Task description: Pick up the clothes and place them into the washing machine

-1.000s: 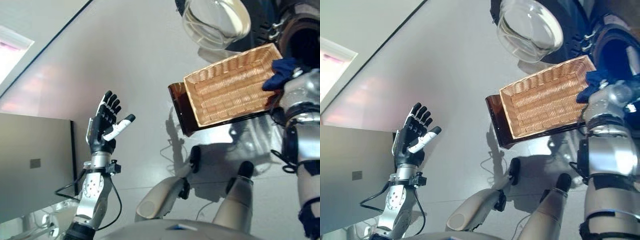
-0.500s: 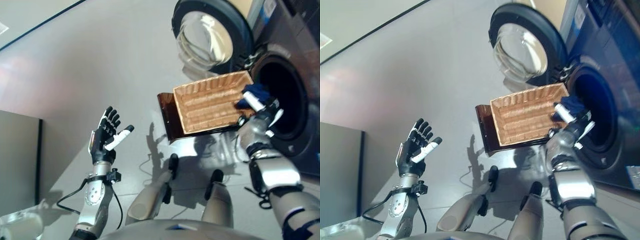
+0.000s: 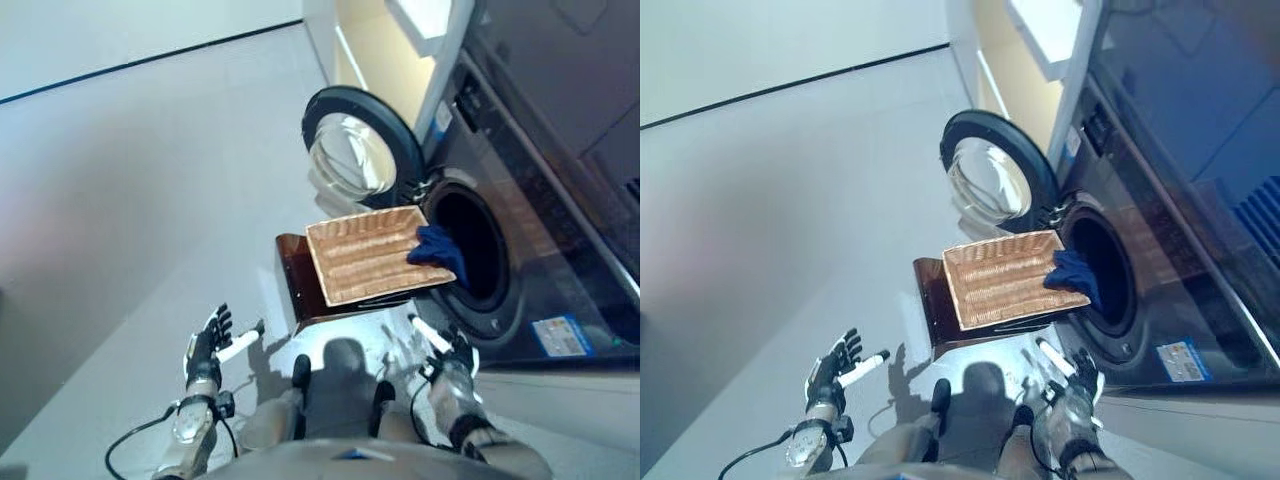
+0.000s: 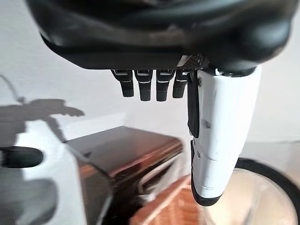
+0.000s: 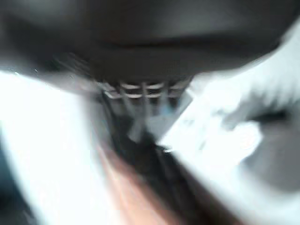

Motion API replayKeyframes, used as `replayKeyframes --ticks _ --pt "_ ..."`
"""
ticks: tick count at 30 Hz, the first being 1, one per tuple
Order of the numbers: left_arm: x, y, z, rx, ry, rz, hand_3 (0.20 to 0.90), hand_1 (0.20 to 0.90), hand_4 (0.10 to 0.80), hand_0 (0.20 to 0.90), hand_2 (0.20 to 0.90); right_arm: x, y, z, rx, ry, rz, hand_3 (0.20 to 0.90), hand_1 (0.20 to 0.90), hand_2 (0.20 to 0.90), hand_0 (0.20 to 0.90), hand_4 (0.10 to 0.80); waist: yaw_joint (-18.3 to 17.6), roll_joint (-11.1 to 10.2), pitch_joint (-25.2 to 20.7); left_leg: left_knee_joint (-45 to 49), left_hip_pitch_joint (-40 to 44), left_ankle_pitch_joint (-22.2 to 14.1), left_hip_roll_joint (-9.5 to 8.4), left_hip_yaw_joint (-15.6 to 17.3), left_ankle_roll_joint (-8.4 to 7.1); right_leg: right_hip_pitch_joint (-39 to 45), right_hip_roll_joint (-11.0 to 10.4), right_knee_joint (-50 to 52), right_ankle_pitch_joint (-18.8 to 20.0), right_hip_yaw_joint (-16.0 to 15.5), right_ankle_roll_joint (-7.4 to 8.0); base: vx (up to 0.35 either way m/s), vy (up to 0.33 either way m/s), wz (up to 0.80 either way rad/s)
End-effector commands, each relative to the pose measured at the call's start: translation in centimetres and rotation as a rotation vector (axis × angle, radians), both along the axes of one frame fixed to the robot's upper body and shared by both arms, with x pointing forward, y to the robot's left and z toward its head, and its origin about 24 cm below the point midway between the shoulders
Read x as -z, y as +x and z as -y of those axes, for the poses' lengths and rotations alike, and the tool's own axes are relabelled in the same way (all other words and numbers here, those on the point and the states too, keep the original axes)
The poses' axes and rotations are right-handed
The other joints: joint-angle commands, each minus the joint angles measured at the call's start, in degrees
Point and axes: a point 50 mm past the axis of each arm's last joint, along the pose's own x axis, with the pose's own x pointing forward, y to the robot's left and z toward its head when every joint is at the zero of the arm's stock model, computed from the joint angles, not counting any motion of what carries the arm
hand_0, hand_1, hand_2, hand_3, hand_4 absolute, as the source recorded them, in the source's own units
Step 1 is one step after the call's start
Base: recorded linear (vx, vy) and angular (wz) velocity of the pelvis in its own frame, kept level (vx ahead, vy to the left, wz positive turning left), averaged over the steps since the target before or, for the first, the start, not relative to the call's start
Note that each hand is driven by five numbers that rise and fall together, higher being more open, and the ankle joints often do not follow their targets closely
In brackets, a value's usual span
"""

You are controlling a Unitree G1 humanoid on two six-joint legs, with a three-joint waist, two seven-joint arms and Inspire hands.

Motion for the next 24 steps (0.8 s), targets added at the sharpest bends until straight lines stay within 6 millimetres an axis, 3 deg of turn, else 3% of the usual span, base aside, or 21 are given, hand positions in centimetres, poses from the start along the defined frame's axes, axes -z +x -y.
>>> replayKeyframes --ticks 1,5,6,9,13,14,16,17,18,19,20,21,22,24 --pt "-1.2 3.0 -0.7 0.022 0.052 0.102 0.9 0.9 0.8 0.9 0.9 -0.8 -0.3 1.4 -0.141 -0.108 0.02 0.9 0.9 0.9 0.9 0.8 -1.29 -1.38 -2.7 -0.45 5.3 -6.12 -2.86 2.78 -3.02 6.9 -1.02 -17.09 10.34 0.36 1.17 0.032 -0.031 -0.22" --pt "0.0 2.4 -0.6 0.051 0.065 0.011 0.9 0.9 0.8 0.9 0.9 0.6 -4.0 1.8 -0.197 -0.116 -0.13 0.9 0.9 0.9 0.9 0.8 -2.84 -1.54 -4.08 -0.45 7.78 -6.67 -2.64 3.86 -2.83 8.67 -0.71 -16.6 10.11 1.25 1.3 0.025 -0.031 -0.16" --pt "0.3 2.1 -0.6 0.062 0.072 -0.018 0.9 0.9 0.8 0.9 0.9 1.2 -5.8 1.7 -0.235 -0.109 -0.195 0.9 0.9 0.9 0.9 0.8 -3.38 -1.63 -4.63 -0.45 8.86 -7.05 -2.65 4.44 -2.63 9.37 -0.61 -16.65 10.17 1.93 1.37 0.026 -0.031 -0.24" --pt "0.9 1.5 -0.3 0.077 0.077 -0.06 0.9 0.9 0.8 0.9 0.9 1.7 -8.0 1.8 -0.257 -0.098 -0.266 0.9 0.9 0.9 0.9 0.8 -4.21 -1.57 -5.14 -0.45 9.9 -7.71 -2.92 5.63 -2.31 9.63 -0.7 -16.9 10.68 3.51 1.75 0.018 -0.002 -0.29" --pt "1.4 1.1 -0.1 0.085 0.088 -0.1 0.9 0.9 0.8 0.9 0.9 1.9 -9.3 1.9 -0.244 -0.088 -0.301 0.9 0.9 0.9 0.9 0.8 -5.24 -1.32 -5.22 -0.45 10.45 -8.22 -3.23 7.37 -1.94 9.02 -0.67 -16.68 11.11 5.17 2.06 -0.017 0.019 -0.27" --pt "1.7 0.9 0.2 0.091 0.088 -0.123 0.9 0.9 0.8 0.9 0.9 1.9 -9.5 2.0 -0.233 -0.079 -0.298 0.9 0.9 0.9 0.9 0.8 -6.2 -1.16 -4.87 -0.45 10.68 -8.48 -3.59 8.82 -1.55 8.28 -0.68 -16.64 11.93 6.9 2.33 -0.03 0.037 -0.51" --pt "1.7 1.0 0.3 0.088 0.083 -0.127 0.9 0.9 0.8 0.9 0.9 1.8 -9.4 2.1 -0.235 -0.083 -0.295 0.9 0.9 0.9 0.9 0.8 -6.49 -1.05 -4.66 -0.45 10.64 -8.88 -3.74 9.9 -1.31 7.48 -0.68 -16.65 12.37 8.21 2.58 -0.052 0.04 -0.75" --pt "1.6 1.5 0.4 0.093 0.086 -0.117 0.9 0.9 0.8 0.9 0.9 1.4 -8.3 2.4 -0.255 -0.099 -0.258 0.9 0.9 0.9 0.9 0.8 -7.68 -0.78 -3.52 -0.45 10.66 -9.09 -3.81 12.1 -0.89 5.01 -0.34 -15.24 12.98 10.35 3.06 -0.091 0.021 -0.69" --pt "1.4 1.8 0.3 0.085 0.085 -0.104 0.9 0.9 0.8 0.9 0.9 1.3 -7.8 2.4 -0.271 -0.107 -0.245 0.9 0.9 0.9 0.9 0.8 -7.63 -0.78 -2.85 -0.45 10.63 -8.98 -3.5 13.1 -0.78 3.8 -0.16 -13.8 12.99 10.18 3.18 -0.167 0.001 -0.91" --pt "1.1 2.4 0.1 0.071 0.091 -0.083 0.9 0.9 0.8 0.9 0.9 1.0 -6.6 2.3 -0.306 -0.13 -0.222 0.9 0.9 0.9 0.9 0.8 -5.88 -0.64 -1.6 -0.32 10.57 -9.01 -2.46 15.48 -0.64 2.35 -0.95 -10.19 11.69 3.71 3.21 -0.112 -0.026 -1.05" --pt "1.1 2.4 0.0 0.071 0.092 -0.082 0.9 0.9 0.8 0.9 0.9 1.0 -6.6 2.3 -0.306 -0.13 -0.221 0.9 0.9 0.9 0.9 0.8 -5.79 -0.71 -1.72 -0.33 10.38 -8.91 -2.48 15.58 -0.65 2.1 -0.95 -10.17 11.77 3.82 3.18 -0.104 -0.043 -1.51" --pt "0.6 3.3 -0.5 0.059 0.106 -0.058 0.9 0.9 0.8 0.9 0.9 0.4 -4.5 2.0 -0.349 -0.156 -0.162 0.9 0.9 0.9 0.9 0.8 -3.58 -0.41 -1.03 0.15 10.97 -10.13 -0.67 19.18 -1.16 3.53 -3.87 -4.8 6.93 -13.48 1.93 -0.01 -0.061 -1.62" --pt "0.4 3.6 -0.9 0.04 0.103 -0.055 0.9 0.9 0.8 0.9 0.9 0.1 -3.6 1.8 -0.365 -0.153 -0.129 0.9 0.9 0.9 0.9 0.8 -4.26 -0.98 -0.75 1.42 11.44 -10.78 -0.25 20.77 -0.82 3.45 -3.58 -2.23 5.45 -15.38 1.38 0.015 -0.117 -1.71" --pt "0.4 3.5 -1.6 0.003 0.098 -0.054 0.9 0.9 0.8 0.9 0.9 0.0 -3.0 1.3 -0.415 -0.152 -0.115 0.9 0.9 0.9 0.9 0.8 -5.09 -2.81 -1.14 5.68 11.88 -12.98 0.52 23.88 -1.28 5.04 -1.41 -6.55 4.19 -13.61 0.54 0.068 -0.181 -1.5"
